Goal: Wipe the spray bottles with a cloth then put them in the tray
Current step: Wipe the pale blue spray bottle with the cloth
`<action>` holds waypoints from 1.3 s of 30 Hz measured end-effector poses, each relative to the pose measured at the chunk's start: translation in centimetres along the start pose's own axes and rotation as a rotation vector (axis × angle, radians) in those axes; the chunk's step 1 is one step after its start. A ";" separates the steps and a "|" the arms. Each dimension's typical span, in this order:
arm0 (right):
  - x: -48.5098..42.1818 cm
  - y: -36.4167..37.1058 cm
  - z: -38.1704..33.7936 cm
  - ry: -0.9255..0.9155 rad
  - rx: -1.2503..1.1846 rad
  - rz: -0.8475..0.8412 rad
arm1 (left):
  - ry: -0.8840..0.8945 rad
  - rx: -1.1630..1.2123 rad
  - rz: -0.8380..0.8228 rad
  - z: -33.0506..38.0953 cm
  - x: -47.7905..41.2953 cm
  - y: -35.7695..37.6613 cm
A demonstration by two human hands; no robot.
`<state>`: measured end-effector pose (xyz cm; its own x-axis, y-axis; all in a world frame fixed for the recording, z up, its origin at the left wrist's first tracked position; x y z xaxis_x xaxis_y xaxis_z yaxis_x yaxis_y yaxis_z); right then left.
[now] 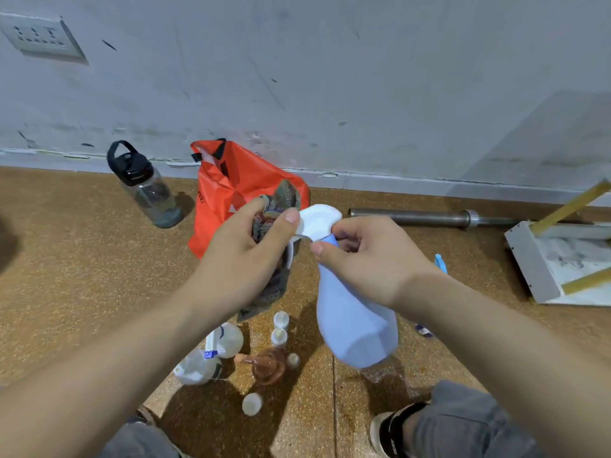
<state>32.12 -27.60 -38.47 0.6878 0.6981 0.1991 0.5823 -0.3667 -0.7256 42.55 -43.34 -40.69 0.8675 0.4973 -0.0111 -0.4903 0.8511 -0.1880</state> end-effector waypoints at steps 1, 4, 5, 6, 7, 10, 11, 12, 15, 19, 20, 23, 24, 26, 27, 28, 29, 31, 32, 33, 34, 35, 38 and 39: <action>-0.1 0.0 0.0 0.023 -0.026 -0.022 | -0.023 0.002 0.007 -0.5 -0.1 0.0; -0.4 0.2 0.2 0.095 -0.203 -0.124 | -0.180 0.195 0.036 -1.1 -0.7 -0.6; -0.5 0.1 0.4 0.110 -0.285 -0.142 | -0.209 0.283 0.031 -0.9 -0.9 -0.8; -0.6 0.0 0.4 0.118 -0.352 -0.146 | -0.221 0.362 0.015 -0.6 -0.9 -0.9; -0.6 -0.2 0.4 0.112 -0.396 -0.150 | -0.225 0.415 0.002 -0.3 -1.0 -1.0; -0.5 -0.8 0.1 0.085 -0.459 -0.200 | -0.227 0.496 -0.044 0.2 -1.0 -1.0; -0.5 -0.9 0.1 0.074 -0.461 -0.218 | -0.231 0.507 -0.063 0.2 -1.0 -1.0; -0.4 -0.9 -0.2 0.067 -0.455 -0.229 | -0.237 0.517 -0.081 0.4 -1.0 -1.0; -0.1 -0.7 -0.8 0.044 -0.388 -0.251 | -0.228 0.491 -0.131 0.5 -0.8 -0.8; 0.0 -0.7 -0.9 0.051 -0.177 -0.202 | -0.267 0.399 -0.100 -0.4 -0.7 -0.5; 0.0 -0.6 -0.9 0.049 -0.096 -0.167 | -0.301 0.349 -0.036 -0.8 -0.9 -0.6; -0.1 -0.4 -0.4 0.075 -0.025 -0.089 | -0.355 0.166 0.158 -1.1 -1.1 -1.0; -0.1 -0.4 -0.3 0.090 -0.041 -0.061 | -0.318 0.141 0.153 -0.9 -0.7 -0.8; -0.3 -0.4 -0.1 0.104 -0.055 0.021 | -0.220 0.185 0.054 -0.6 0.8 0.4; -0.4 -0.3 -0.1 0.106 -0.055 0.054 | -0.154 0.142 -0.019 -0.7 1.6 1.2; -0.4 -0.2 -0.2 0.105 -0.048 0.074 | -0.080 0.028 -0.091 -0.8 2.7 1.9; -0.4 0.0 -0.3 0.099 -0.033 0.083 | 0.001 -0.103 -0.144 -0.9 3.5 2.4; -0.5 0.2 -0.4 0.094 -0.011 0.090 | 0.157 -0.290 -0.190 -0.9 4.4 2.8; -0.6 0.3 -0.3 0.099 -0.012 0.102 | 0.219 -0.355 -0.197 -0.7 4.7 2.8; -0.7 0.2 -0.3 0.111 -0.026 0.120 | 0.275 -0.416 -0.201 -0.5 4.8 2.7; -0.8 0.2 -0.2 0.128 -0.043 0.142 | 0.315 -0.462 -0.202 -0.3 4.8 2.6; -0.9 0.1 -0.2 0.143 -0.054 0.161 | 0.331 -0.481 -0.201 -0.4 4.7 2.6; -0.6 0.3 -0.7 0.149 -0.009 0.183 | 0.291 -0.406 -0.186 -0.7 4.0 2.5; -0.4 0.6 -0.9 0.144 0.022 0.193 | 0.263 -0.380 -0.175 -0.6 3.7 2.4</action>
<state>32.66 -28.66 -38.38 0.8409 0.5209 0.1466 0.4260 -0.4702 -0.7729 44.59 -39.58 -41.82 0.9500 0.2512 -0.1852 -0.3121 0.7718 -0.5540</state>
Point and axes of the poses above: each hand's wrist, its own x-axis away from the middle knuckle, its own y-axis out of the palm, z = x × y, the point moved 1 cm from there along -x, towards the middle knuckle, and after that the axes turned 10 degrees about x, right-handed, at the moved point
